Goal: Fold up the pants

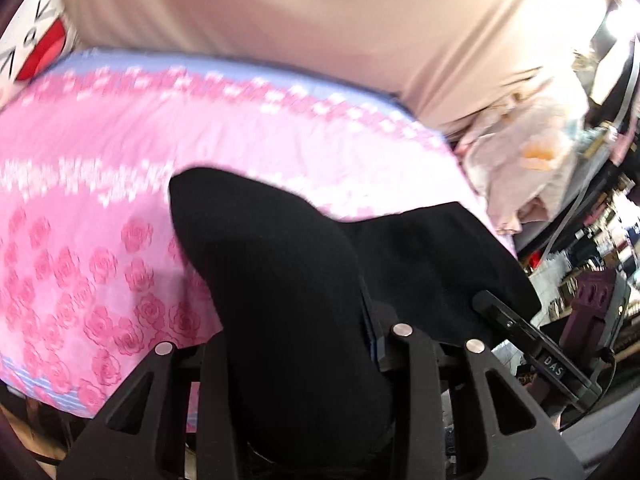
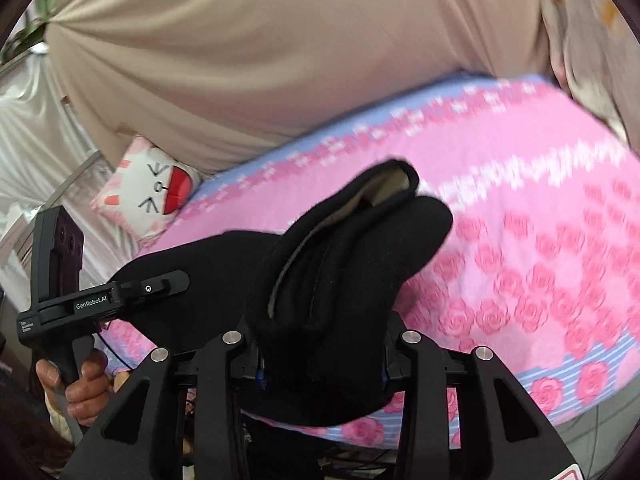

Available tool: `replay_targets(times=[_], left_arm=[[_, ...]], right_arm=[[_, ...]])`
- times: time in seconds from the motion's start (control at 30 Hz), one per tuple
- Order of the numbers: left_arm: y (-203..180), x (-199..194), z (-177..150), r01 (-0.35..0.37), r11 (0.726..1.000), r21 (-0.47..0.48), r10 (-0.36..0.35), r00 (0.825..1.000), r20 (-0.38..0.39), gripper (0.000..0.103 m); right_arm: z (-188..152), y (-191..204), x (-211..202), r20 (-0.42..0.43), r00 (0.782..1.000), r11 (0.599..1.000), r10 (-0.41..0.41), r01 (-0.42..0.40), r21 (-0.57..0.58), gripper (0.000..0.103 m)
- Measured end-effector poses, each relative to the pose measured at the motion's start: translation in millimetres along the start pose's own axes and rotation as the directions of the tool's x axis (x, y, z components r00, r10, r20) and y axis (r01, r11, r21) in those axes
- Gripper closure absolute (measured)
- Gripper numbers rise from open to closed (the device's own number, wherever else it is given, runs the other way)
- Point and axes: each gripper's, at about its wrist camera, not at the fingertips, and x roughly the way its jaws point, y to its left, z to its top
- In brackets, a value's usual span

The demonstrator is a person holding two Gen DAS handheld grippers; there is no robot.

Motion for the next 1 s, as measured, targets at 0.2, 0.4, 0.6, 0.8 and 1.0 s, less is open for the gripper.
replay_targets(times=[0.2,0.4,0.6,0.8,1.0], left_arm=[[-27,-46,15,0.016,0.996,0.088,-0.025,0.994,0.110,0.071],[-42,-82,49,0.000,0.988,0.156,-0.038,0.970,0.239,0.071],[-54,-112,97,-0.047,0.978,0.203,-0.038,0.916,0.398,0.071],[-56,-119,150,-0.111,0.971,0.211,-0.018,0.850,0.527,0.070],[-36,-88,210,-0.156,0.972,0.176,0.032,0.829,0.558,0.070]], right_arm=[[25,27,-35,0.099,0.995,0.997,0.021,-0.014,-0.073,0.067],[64,47,-58,0.197,0.978,0.986,0.062,-0.030,-0.161,0.067],[123,71,-63,0.302,0.946,0.967,0.121,-0.043,-0.251,0.067],[186,85,-47,0.374,0.910,0.952,0.179,-0.063,-0.301,0.067],[242,84,4,0.402,0.894,0.953,0.199,-0.082,-0.291,0.067]])
